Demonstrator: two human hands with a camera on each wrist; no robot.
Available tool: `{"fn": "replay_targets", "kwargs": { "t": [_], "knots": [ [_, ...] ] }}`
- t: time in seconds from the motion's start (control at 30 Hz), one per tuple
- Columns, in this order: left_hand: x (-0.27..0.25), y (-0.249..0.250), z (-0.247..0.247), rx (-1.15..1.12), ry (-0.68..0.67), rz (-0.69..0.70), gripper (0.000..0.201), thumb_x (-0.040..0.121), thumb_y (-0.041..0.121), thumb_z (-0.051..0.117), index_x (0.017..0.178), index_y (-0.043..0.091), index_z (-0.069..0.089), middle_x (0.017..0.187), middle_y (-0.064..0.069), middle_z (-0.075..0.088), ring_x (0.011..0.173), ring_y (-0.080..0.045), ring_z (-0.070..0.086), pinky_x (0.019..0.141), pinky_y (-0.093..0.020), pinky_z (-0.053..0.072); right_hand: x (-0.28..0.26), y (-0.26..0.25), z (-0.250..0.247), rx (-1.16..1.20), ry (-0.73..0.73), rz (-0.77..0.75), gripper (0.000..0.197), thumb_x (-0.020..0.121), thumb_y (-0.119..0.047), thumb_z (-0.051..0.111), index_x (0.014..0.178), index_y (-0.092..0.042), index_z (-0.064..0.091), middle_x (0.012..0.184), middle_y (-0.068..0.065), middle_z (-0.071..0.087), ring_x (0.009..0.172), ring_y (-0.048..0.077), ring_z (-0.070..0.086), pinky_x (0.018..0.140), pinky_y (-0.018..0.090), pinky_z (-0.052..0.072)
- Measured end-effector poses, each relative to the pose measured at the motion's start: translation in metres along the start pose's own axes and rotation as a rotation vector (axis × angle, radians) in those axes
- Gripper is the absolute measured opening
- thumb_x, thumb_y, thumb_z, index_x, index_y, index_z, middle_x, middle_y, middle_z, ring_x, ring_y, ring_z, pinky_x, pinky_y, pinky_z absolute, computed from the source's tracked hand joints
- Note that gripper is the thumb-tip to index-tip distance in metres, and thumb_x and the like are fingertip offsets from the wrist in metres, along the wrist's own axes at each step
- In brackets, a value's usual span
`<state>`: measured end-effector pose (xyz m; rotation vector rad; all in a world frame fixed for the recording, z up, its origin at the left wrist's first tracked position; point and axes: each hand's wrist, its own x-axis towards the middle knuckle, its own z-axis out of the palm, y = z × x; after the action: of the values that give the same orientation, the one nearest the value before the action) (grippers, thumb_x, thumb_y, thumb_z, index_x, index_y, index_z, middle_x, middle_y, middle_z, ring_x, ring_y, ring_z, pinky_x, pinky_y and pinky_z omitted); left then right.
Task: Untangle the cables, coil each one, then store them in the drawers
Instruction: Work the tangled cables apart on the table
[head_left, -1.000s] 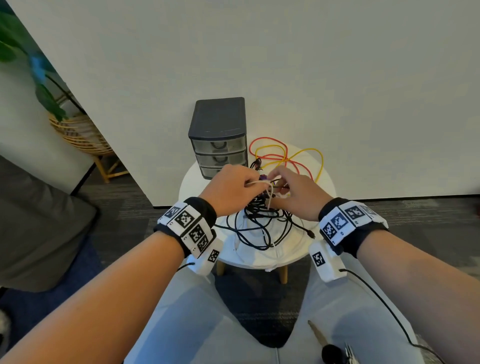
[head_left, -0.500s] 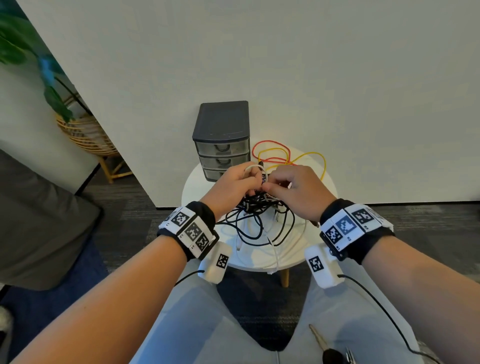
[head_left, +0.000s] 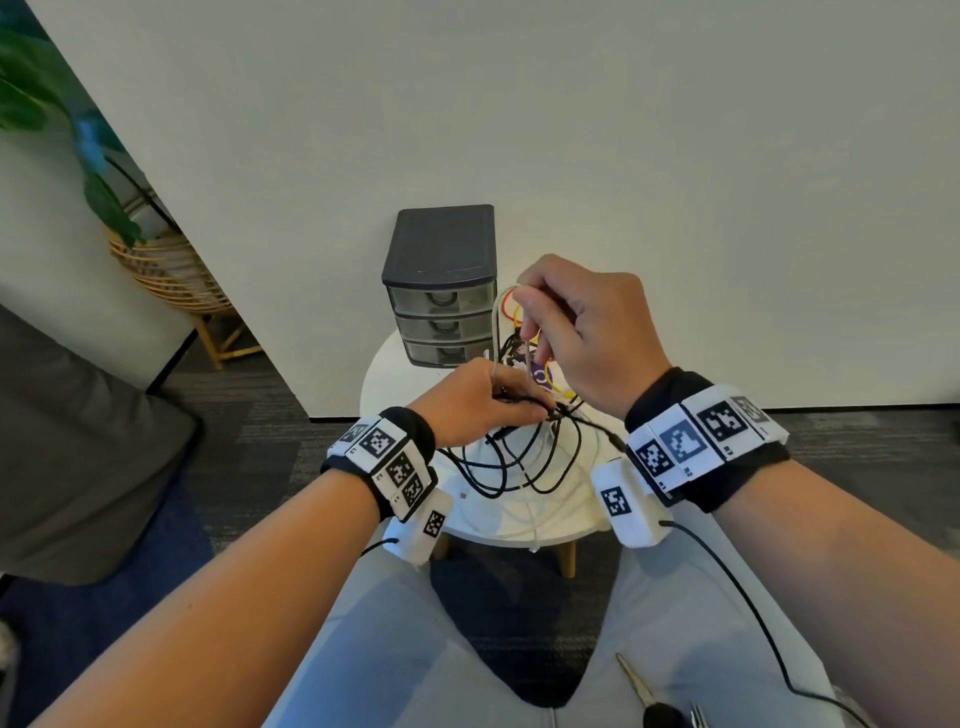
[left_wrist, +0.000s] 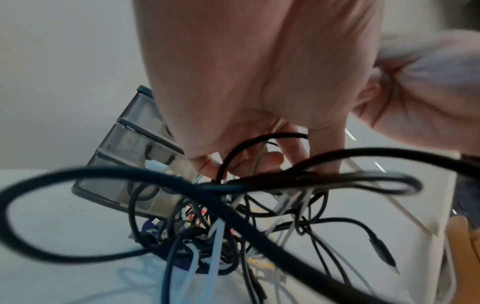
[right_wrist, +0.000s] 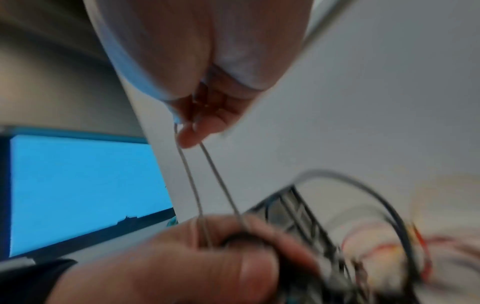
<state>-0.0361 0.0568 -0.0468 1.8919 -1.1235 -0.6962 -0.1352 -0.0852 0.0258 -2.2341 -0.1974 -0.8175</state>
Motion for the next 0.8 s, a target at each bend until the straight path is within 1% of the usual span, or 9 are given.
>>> {"fn": "replay_targets", "kwargs": {
  "t": [0.17,0.23,0.3,0.4,0.47,0.53,0.6,0.7,0.8],
  "knots": [
    [0.004,-0.002,0.003,0.113,0.039,0.017,0.015,0.093,0.024,0.074,0.106,0.022,0.081,0.098,0.012,0.078,0.094,0.000,0.069,0.095,-0.025,0.054,0.004,-0.003,-0.005,-0.118,0.066,-0.132,0.020,0.105,-0.016,0.050,0.095,-0.007,0.064,0.070,-0.001,0.061,0.061,0.011,0.063,0.061,0.026,0.050],
    [0.003,0.001,0.000,0.051,0.019,-0.019,0.020,0.099,0.031,0.065,0.107,0.019,0.080,0.092,0.014,0.077,0.088,0.002,0.068,0.085,-0.018,0.051,0.001,0.002,-0.005,-0.073,0.096,-0.075,0.016,0.104,-0.017,0.053,0.097,-0.007,0.063,0.069,0.000,0.062,0.061,0.013,0.064,0.060,0.034,0.053],
    [0.003,0.006,-0.004,0.051,0.021,-0.054,0.029,0.104,0.032,0.056,0.097,0.017,0.079,0.077,0.021,0.072,0.071,0.006,0.060,0.071,-0.012,0.043,-0.003,0.010,-0.004,-0.001,0.117,0.041,0.009,0.101,-0.019,0.059,0.103,-0.011,0.063,0.068,0.001,0.063,0.061,0.015,0.065,0.061,0.040,0.054],
    [0.003,0.010,-0.006,0.151,0.021,-0.056,0.038,0.107,0.034,0.049,0.090,0.015,0.079,0.064,0.024,0.064,0.060,0.004,0.053,0.066,-0.014,0.039,-0.014,0.033,0.005,0.039,-0.027,0.268,0.018,0.093,-0.032,0.069,0.108,-0.022,0.064,0.073,-0.003,0.064,0.064,0.014,0.063,0.065,0.042,0.056],
    [0.003,0.012,-0.006,0.191,0.028,-0.037,0.041,0.107,0.033,0.049,0.087,0.014,0.079,0.062,0.024,0.063,0.061,0.003,0.054,0.067,-0.017,0.041,-0.026,0.046,0.014,0.005,-0.196,0.321,0.014,0.093,-0.035,0.067,0.101,-0.024,0.071,0.080,-0.009,0.067,0.066,0.004,0.061,0.067,0.039,0.054],
    [0.005,0.011,-0.006,0.193,0.045,-0.038,0.040,0.106,0.034,0.050,0.083,0.018,0.078,0.064,0.020,0.064,0.062,0.001,0.055,0.071,-0.026,0.046,-0.034,0.050,0.017,-0.024,-0.242,0.286,0.019,0.098,-0.027,0.063,0.090,-0.016,0.077,0.081,-0.012,0.067,0.068,-0.002,0.060,0.068,0.031,0.047],
    [0.005,0.009,-0.002,0.205,0.047,-0.034,0.033,0.104,0.033,0.054,0.080,0.024,0.076,0.067,0.017,0.066,0.065,0.000,0.057,0.076,-0.031,0.050,-0.031,0.045,0.016,-0.083,-0.189,0.207,0.027,0.100,-0.023,0.060,0.080,-0.012,0.074,0.072,-0.007,0.063,0.065,0.004,0.058,0.066,0.036,0.047],
    [0.005,0.000,0.005,0.228,0.049,-0.051,0.021,0.100,0.038,0.061,0.093,0.028,0.078,0.080,0.009,0.072,0.075,-0.010,0.064,0.083,-0.041,0.055,-0.013,0.031,0.007,-0.131,-0.039,0.116,0.027,0.099,-0.020,0.058,0.079,-0.007,0.069,0.068,0.001,0.058,0.062,0.016,0.055,0.064,0.038,0.047],
    [0.003,-0.003,0.005,0.141,0.065,-0.061,0.021,0.100,0.034,0.063,0.107,0.024,0.080,0.089,0.011,0.076,0.083,-0.008,0.068,0.085,-0.033,0.055,0.004,0.016,-0.007,-0.193,0.027,0.032,0.028,0.101,-0.021,0.055,0.081,-0.006,0.068,0.070,0.003,0.057,0.065,0.019,0.052,0.064,0.035,0.041]
  ]
}}
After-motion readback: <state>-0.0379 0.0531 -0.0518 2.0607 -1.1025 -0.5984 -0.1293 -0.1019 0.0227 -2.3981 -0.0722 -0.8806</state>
